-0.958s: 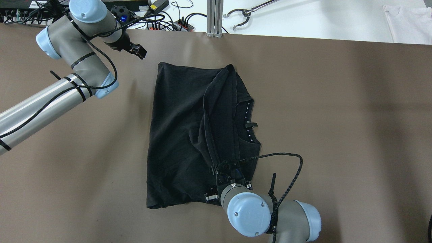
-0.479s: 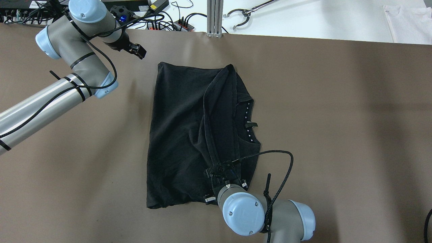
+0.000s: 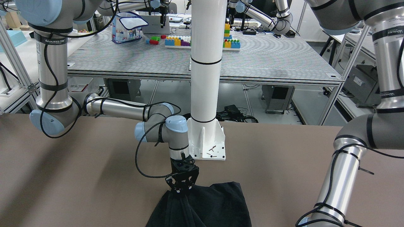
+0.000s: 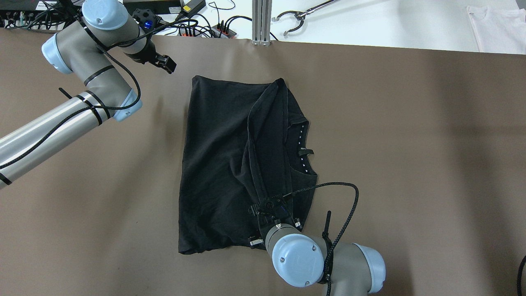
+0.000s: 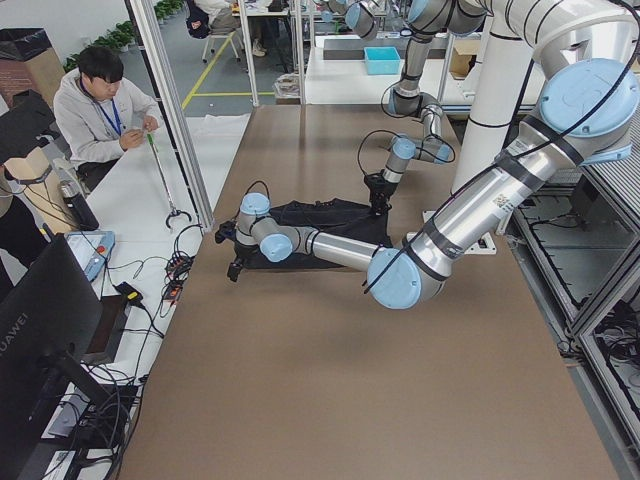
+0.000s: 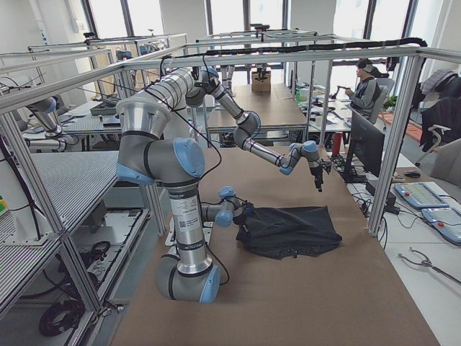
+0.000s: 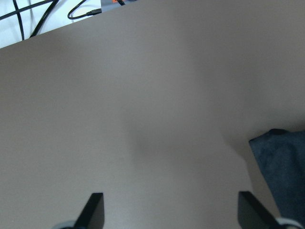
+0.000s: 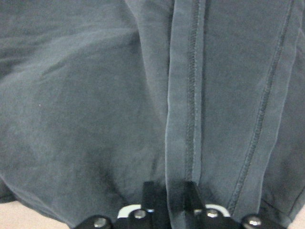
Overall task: Fold clothes
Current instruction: 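Fold the grasped side inward over the shirt with the right gripper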
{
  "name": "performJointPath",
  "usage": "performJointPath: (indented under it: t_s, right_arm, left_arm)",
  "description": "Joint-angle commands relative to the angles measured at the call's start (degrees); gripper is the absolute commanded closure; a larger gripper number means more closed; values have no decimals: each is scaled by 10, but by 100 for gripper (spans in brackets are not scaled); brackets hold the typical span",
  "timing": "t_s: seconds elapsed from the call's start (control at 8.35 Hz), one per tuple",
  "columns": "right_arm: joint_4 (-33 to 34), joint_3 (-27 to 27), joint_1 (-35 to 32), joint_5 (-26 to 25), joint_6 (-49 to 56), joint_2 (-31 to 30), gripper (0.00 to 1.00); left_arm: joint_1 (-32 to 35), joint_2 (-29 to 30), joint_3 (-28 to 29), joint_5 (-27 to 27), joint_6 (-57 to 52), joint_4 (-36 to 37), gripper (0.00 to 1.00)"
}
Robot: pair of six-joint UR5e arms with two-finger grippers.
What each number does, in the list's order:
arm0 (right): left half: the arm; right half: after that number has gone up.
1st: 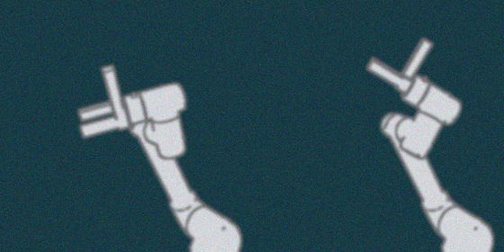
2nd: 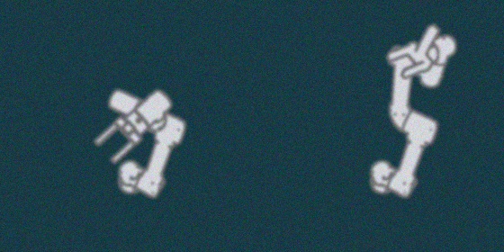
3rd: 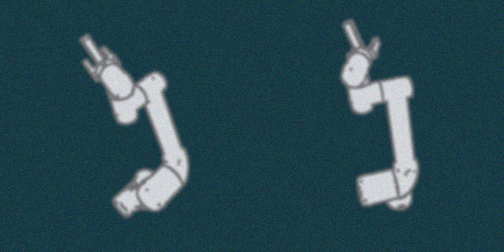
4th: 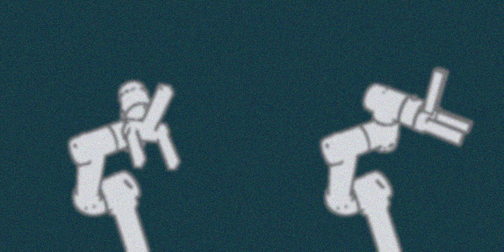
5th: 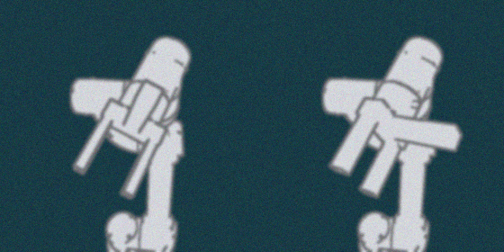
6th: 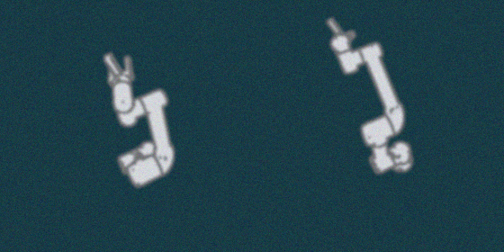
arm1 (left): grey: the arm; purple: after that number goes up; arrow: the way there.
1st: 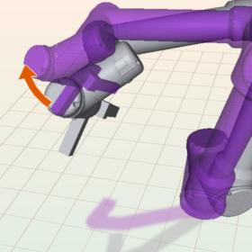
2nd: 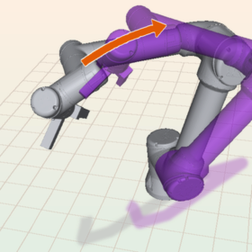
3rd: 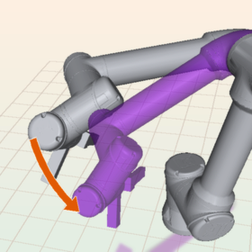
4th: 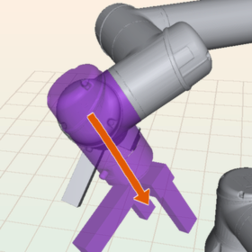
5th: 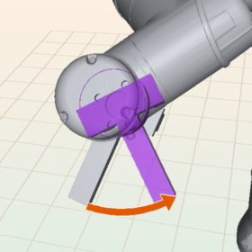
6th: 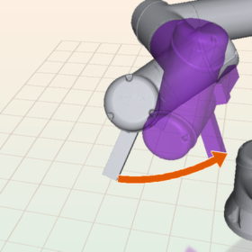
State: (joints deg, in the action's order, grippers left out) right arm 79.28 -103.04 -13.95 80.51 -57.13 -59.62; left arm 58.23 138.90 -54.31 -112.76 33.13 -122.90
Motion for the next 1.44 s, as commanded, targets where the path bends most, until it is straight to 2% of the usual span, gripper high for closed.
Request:
performJointPath:
  t_s: [0.0,0.12,0.36,0.48,0.6,0.72,0.84,1.08,1.32]
  right_arm:
    - [0,-4,0,0,0,-2,96]
    - [0,-4,-1,0,0,-2,100]
    - [0,-5,-6,4,0,-2,100]
    - [1,-10,-24,24,0,-3,100]
    - [0,-42,-53,64,0,-42,100]
    - [-2,-84,-60,75,-1,-90,100]
    - [-2,-109,-57,72,-10,-115,100]
    - [-3,-111,-24,63,-80,-122,100]
    - [-3,-106,42,-10,-156,-122,100]
  left_arm:
    - [0,-3,1,0,0,-1,0]
    - [0,-3,1,0,0,-1,0]
    - [-4,-7,0,1,0,-3,0]
    - [-4,-7,0,1,0,-3,0]
    - [-4,-7,0,1,0,-4,0]
    - [-4,-7,0,1,0,-4,0]
    - [-6,-7,-2,1,3,-4,0]
    - [-13,-5,-1,3,14,-5,0]
    - [-13,-4,0,3,14,-4,0]
